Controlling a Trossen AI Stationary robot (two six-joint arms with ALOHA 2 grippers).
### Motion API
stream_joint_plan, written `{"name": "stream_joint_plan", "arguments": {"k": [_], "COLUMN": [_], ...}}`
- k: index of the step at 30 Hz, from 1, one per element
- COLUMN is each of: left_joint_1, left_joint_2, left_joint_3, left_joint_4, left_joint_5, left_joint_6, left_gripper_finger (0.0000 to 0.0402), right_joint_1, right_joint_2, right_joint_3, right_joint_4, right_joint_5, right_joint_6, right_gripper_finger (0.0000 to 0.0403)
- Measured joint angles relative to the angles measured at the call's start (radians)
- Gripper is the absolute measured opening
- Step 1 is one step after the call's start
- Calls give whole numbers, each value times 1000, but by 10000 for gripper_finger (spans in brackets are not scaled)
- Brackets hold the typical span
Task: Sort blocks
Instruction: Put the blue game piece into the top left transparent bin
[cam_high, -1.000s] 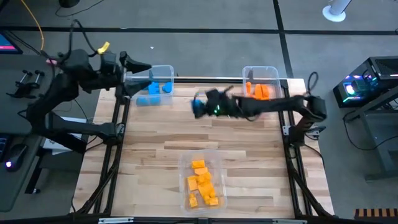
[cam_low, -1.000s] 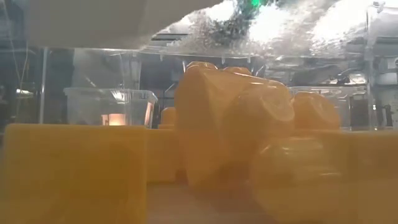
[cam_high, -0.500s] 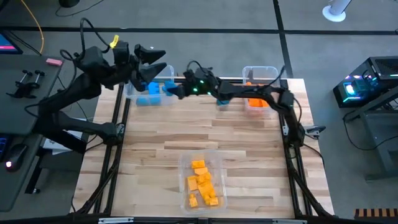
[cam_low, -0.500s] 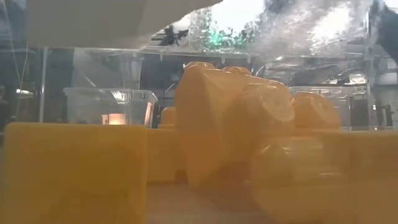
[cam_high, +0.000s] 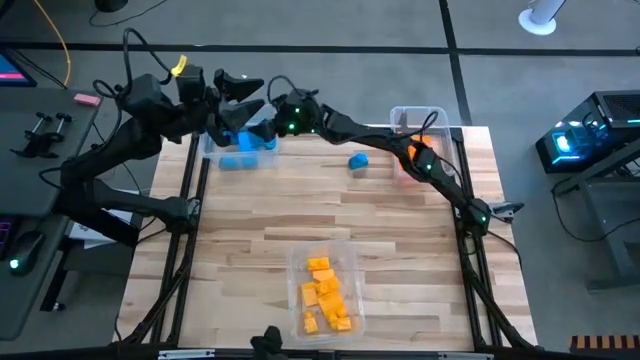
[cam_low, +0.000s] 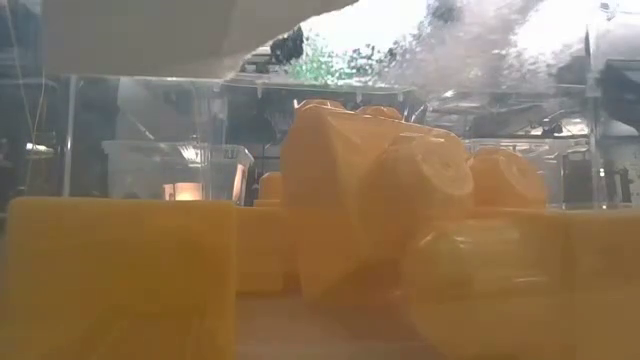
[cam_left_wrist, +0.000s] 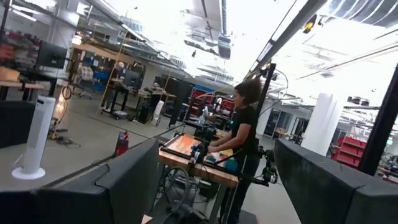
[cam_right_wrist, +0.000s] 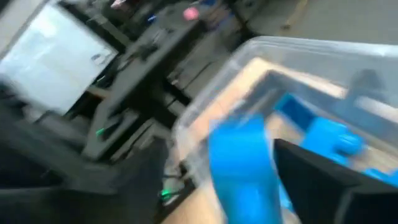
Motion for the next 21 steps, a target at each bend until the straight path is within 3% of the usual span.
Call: {"name": "stream_joint_plan", "arguments": {"k": [3, 8, 11, 17, 21], "left_joint_1": [0, -1, -1, 0, 0], "left_joint_2": [-14, -38, -45, -46, -46], "left_joint_3": [0, 0, 1, 1, 1], "left_joint_4": [-1, -14, -31, -72, -104], "left_joint_5": [6, 8, 8, 9, 8], "left_joint_6": [22, 50, 52, 60, 70], "left_gripper_finger": [307, 307, 307, 307, 307], "right_joint_1": [-22, -66, -79, -92, -125], "right_joint_2": [-39, -138, -208, -299, -292], "right_joint_3": [-7, -2, -2, 0, -4], "right_joint_4": [12, -149, -350, -899, -1236], "right_joint_5": [-31, -30, 4, 219, 233], "right_joint_6": [-16, -115, -264, -563, -816], "right_gripper_finger": [351, 365, 361, 353, 353]}}
